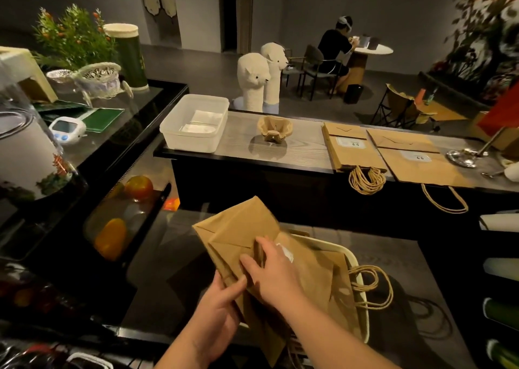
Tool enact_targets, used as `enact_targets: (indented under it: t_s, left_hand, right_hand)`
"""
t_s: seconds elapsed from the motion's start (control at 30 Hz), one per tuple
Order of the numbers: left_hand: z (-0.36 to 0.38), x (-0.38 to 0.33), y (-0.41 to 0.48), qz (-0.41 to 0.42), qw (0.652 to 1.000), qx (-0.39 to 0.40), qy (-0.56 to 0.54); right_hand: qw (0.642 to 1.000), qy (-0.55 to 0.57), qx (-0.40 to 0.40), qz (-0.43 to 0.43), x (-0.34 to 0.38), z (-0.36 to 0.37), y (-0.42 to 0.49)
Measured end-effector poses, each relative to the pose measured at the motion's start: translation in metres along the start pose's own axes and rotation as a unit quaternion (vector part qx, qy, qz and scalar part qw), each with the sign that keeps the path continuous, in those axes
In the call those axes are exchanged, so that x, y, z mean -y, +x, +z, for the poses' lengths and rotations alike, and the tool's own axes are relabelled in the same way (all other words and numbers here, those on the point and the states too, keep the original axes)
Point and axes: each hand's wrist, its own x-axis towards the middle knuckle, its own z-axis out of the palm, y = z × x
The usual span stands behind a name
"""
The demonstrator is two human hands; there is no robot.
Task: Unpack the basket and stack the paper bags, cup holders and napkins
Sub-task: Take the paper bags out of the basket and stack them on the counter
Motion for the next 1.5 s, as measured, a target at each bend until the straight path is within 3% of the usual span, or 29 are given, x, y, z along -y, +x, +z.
enact_targets:
  t_s: [0.1, 0.23, 0.4, 0.53, 0.6, 0.63, 0.7, 0.8, 0.9, 1.07, 1.17, 1.27, 1.37, 1.5]
  left_hand:
    - [0.007, 0.0, 0.003, -0.009, 0.998, -0.039, 0.051]
    - [-0.006, -0.005, 0.01, -0.021, 0.995, -0.097, -0.006]
    - [-0.017, 0.0, 0.024, 0.012, 0.982, -0.183, 0.043]
    - [-0.029, -0.011, 0.032, 0.048, 0.974, -0.223, 0.021]
    - [-0.041, -0.028, 0.032, 0.077, 0.97, -0.229, 0.028]
    - [-0.049, -0.038, 0.03, 0.088, 0.968, -0.232, 0.032]
    - [-0.068, -0.057, 0.028, 0.102, 0.964, -0.241, 0.046]
    - [-0.091, -0.077, 0.019, 0.113, 0.956, -0.265, 0.05]
    - [-0.1, -0.086, 0.009, 0.112, 0.953, -0.282, 0.015]
    - [-0.095, -0.087, 0.0, 0.098, 0.964, -0.247, 0.005]
    - [-0.092, -0.088, -0.004, 0.097, 0.969, -0.227, -0.02]
    - [-0.095, -0.087, -0.007, 0.109, 0.969, -0.216, -0.044]
    - [-0.089, -0.082, -0.007, 0.126, 0.97, -0.207, -0.023]
    - [-0.068, -0.071, -0.008, 0.14, 0.972, -0.188, 0.011]
  right_hand:
    - [0.991, 0.133, 0.009, 0.026, 0.01, 0.009, -0.001]
    - [0.98, 0.189, 0.017, 0.053, 0.005, 0.011, -0.004]
    - [0.964, 0.236, 0.122, 0.036, 0.002, 0.019, -0.017]
    - [0.936, 0.341, -0.035, 0.076, -0.024, -0.007, -0.014]
    - [0.949, 0.281, -0.115, 0.087, -0.052, -0.025, -0.01]
    - [0.966, 0.216, -0.116, 0.083, -0.068, -0.031, -0.008]
    - [0.997, 0.036, -0.004, 0.071, -0.094, -0.036, -0.007]
    - [0.958, -0.211, 0.193, 0.036, -0.121, -0.031, -0.01]
    - [0.932, -0.294, 0.211, -0.01, -0.119, -0.031, -0.015]
    - [0.972, -0.197, 0.129, -0.008, -0.1, -0.053, -0.023]
    - [0.986, -0.158, -0.05, 0.011, -0.097, -0.074, -0.018]
    - [0.971, -0.074, -0.226, 0.008, -0.093, -0.1, -0.008]
    - [0.962, 0.046, -0.267, -0.045, -0.075, -0.126, -0.009]
    - [0.946, 0.086, -0.296, -0.104, -0.049, -0.147, -0.021]
